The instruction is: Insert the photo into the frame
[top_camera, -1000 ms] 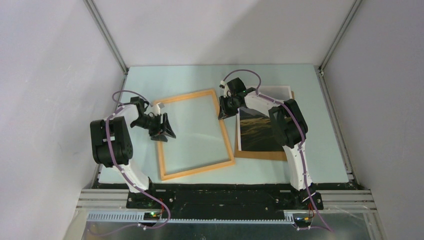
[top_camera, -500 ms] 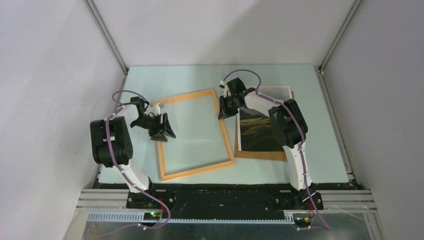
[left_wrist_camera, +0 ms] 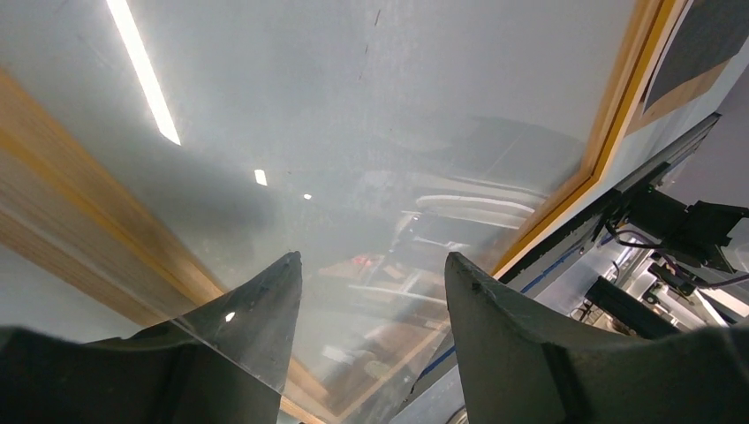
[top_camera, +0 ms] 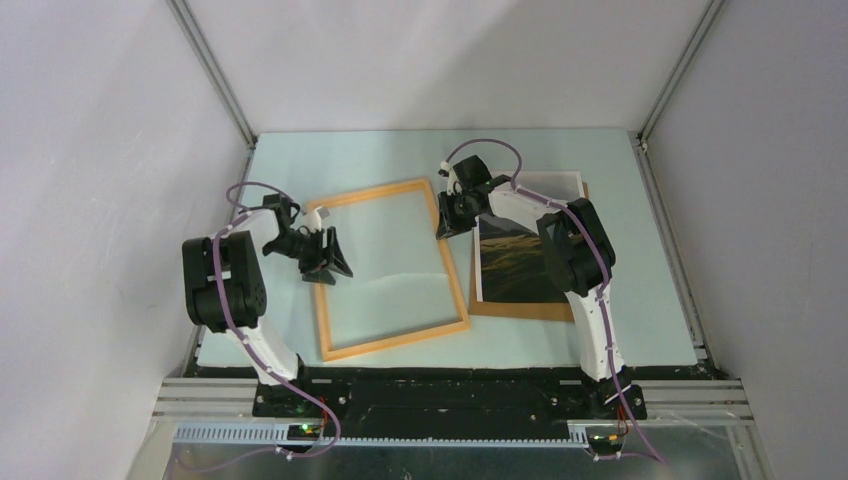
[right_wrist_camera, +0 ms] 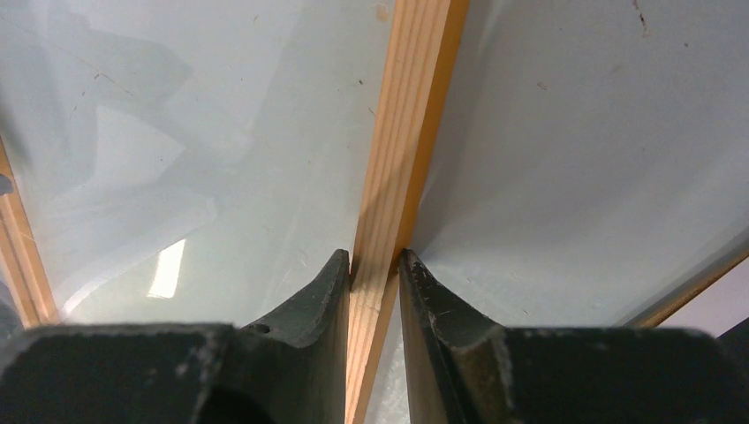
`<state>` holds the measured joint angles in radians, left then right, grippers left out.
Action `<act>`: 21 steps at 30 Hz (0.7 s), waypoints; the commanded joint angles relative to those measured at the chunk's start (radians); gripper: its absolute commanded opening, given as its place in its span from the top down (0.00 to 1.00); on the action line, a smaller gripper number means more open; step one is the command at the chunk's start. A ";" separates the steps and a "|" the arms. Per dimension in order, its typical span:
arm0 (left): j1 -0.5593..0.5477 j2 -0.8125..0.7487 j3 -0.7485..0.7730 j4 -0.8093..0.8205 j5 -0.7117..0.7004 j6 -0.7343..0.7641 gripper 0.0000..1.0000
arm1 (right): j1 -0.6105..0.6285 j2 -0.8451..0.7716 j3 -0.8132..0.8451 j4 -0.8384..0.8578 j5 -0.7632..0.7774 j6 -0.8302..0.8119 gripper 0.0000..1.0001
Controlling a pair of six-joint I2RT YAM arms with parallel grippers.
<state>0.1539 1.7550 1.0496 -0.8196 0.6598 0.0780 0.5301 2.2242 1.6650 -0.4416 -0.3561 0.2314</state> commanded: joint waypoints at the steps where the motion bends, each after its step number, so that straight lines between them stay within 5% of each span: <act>1: -0.016 0.009 -0.011 0.034 0.015 -0.009 0.35 | 0.028 0.051 -0.011 -0.051 0.050 -0.038 0.97; 12: -0.016 0.017 -0.017 0.043 0.003 -0.016 0.35 | 0.028 0.054 -0.008 -0.056 0.047 -0.037 0.96; 21: -0.016 0.022 -0.021 0.048 0.002 -0.019 0.35 | 0.026 0.045 0.004 -0.063 0.043 -0.043 0.85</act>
<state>0.1528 1.7679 1.0340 -0.7929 0.6472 0.0673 0.5312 2.2242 1.6699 -0.4480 -0.3527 0.2302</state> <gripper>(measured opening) 0.649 0.272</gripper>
